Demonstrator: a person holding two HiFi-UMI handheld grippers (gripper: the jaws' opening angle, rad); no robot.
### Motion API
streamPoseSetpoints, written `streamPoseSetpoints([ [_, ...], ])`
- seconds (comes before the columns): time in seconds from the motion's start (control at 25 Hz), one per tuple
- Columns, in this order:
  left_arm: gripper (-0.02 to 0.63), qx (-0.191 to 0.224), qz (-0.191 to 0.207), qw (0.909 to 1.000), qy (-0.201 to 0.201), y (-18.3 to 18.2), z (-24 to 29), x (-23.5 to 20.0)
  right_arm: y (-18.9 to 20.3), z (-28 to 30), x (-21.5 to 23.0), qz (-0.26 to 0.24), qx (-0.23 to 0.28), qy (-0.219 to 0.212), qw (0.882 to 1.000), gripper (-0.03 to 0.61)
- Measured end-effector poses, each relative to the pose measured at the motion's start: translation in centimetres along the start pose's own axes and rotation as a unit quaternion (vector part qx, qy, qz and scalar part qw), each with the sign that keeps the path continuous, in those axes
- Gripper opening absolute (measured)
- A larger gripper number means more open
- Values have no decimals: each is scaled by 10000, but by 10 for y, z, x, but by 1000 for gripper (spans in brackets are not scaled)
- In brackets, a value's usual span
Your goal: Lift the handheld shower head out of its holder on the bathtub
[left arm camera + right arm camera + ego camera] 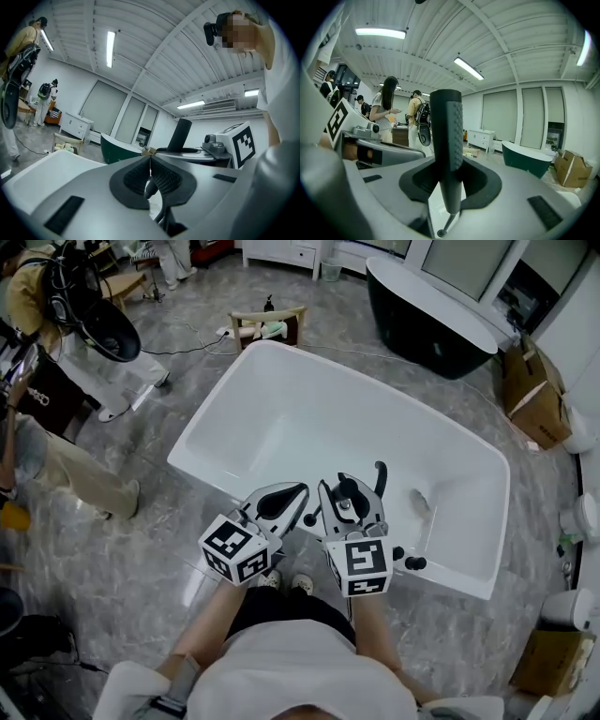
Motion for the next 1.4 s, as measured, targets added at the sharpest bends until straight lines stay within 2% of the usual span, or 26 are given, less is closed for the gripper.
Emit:
streamPoseSetpoints([
  [0.24, 11, 236, -51, 9997, -34, -20, -5, 8, -28, -10, -3, 104, 167, -67, 9998, 130],
  [0.6, 11, 282, -19, 9994, -199, -22, -20, 8, -34, -18, -4, 241, 214, 66, 9995, 130],
  [0.8, 11, 341, -36, 9989, -325, -20, -31, 8, -34, -16, -13, 160, 288, -59, 9994, 130],
  [1.12, 11, 497, -37, 9953, -826, -19, -62, 0, -42, -6, -44, 7, 408, -519, 9978, 130],
  [1.4, 11, 741, -43, 9878, -1366, -29, -103, -20, -62, 13, -77, -220, 579, -900, 9940, 130],
])
Point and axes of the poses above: the fingertips, and each gripper's own axes: z forward along the fingers, x to its right, y out of its underside, the point moved 3 cm from there along -z, backward along the fingers, and after that the axes turned 6 degrees about y, right-handed, at the moved point
